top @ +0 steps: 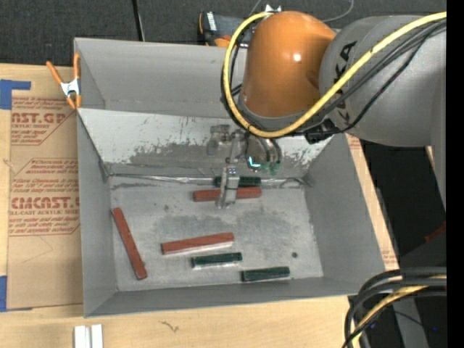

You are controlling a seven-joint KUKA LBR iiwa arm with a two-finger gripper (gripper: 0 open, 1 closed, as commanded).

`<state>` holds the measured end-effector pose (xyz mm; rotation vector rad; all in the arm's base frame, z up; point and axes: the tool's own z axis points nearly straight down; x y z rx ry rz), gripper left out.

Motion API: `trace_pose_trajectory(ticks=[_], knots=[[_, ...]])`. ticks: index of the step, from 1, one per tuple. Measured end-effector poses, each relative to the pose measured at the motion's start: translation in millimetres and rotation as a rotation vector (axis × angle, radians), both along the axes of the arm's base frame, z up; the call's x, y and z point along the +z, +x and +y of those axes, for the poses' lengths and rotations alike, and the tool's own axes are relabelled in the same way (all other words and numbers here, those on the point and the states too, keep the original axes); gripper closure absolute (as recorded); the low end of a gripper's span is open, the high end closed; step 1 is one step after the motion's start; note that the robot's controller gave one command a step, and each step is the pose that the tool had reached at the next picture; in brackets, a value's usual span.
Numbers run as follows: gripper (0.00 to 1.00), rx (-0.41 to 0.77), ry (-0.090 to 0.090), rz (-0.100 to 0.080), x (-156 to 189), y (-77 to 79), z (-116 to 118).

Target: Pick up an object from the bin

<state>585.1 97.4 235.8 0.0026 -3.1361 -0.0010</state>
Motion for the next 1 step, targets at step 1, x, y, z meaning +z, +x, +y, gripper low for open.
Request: trace_pose_trajectory(ticks=[1], knots=[[0.0, 0.059, -0.001, 0.002, -139.5, -16.1, -12.8]])
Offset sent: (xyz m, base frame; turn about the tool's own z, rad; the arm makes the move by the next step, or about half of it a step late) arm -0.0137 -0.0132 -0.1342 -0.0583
